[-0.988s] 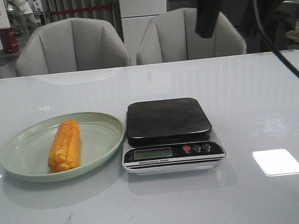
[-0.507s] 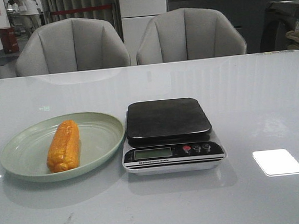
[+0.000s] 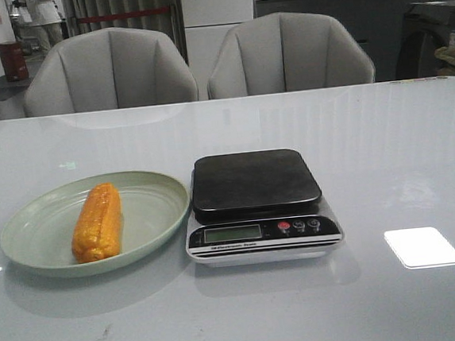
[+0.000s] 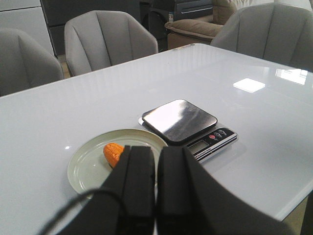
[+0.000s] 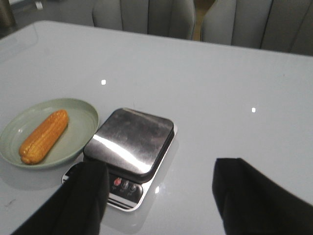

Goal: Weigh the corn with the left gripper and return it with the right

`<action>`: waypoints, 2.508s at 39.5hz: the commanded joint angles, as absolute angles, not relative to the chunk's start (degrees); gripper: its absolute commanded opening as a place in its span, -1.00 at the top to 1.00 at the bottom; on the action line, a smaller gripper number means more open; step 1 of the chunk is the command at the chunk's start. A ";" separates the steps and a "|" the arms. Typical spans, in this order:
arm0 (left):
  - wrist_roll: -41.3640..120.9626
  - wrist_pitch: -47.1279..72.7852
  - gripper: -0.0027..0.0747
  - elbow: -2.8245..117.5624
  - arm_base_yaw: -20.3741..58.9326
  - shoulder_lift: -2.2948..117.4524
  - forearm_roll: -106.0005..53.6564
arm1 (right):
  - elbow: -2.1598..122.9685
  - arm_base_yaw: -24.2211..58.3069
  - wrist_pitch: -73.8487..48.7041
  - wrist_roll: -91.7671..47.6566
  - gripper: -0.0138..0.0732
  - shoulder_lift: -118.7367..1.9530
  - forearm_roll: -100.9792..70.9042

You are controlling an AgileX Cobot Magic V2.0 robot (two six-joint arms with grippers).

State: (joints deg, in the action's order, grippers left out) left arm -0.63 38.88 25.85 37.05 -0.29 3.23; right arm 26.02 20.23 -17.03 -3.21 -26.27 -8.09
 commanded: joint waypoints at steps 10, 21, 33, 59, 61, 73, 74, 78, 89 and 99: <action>-0.79 34.33 0.61 27.30 37.45 0.14 3.27 | 16.13 19.94 -6.69 -4.14 -0.58 -9.39 -7.98; -0.79 34.33 0.61 27.30 37.45 0.14 3.27 | 14.08 19.94 -4.14 -4.14 -0.37 -8.29 -7.83; -0.79 34.33 0.61 27.30 37.45 0.14 3.27 | 14.08 19.94 -8.27 -4.08 0.32 -8.29 -6.48; -0.79 31.20 0.61 21.96 31.89 0.14 4.09 | 14.08 19.94 -8.35 -4.08 0.32 -8.29 -6.48; -0.79 27.47 0.61 20.05 28.81 0.14 3.19 | 14.08 19.94 -8.35 -4.08 0.32 -8.29 -6.48; -0.79 5.67 0.61 8.47 9.49 -1.37 2.44 | 14.08 19.94 -8.35 -4.08 0.32 -8.29 -6.48; -0.79 5.13 0.61 7.83 8.60 -1.67 2.44 | 14.08 19.94 -8.35 -4.08 0.32 -8.29 -6.48; -0.79 3.65 0.61 5.00 4.95 -1.67 2.44 | 14.08 19.94 -8.35 -4.08 0.32 -8.29 -6.48; -1.02 -5.73 0.61 -2.32 1.17 -1.67 2.30 | 14.08 19.94 -8.41 -4.08 0.32 -8.29 -6.48; -1.12 -4.50 0.61 -2.18 1.17 -1.57 2.17 | 14.08 19.94 -8.47 -4.08 0.32 -8.29 -6.48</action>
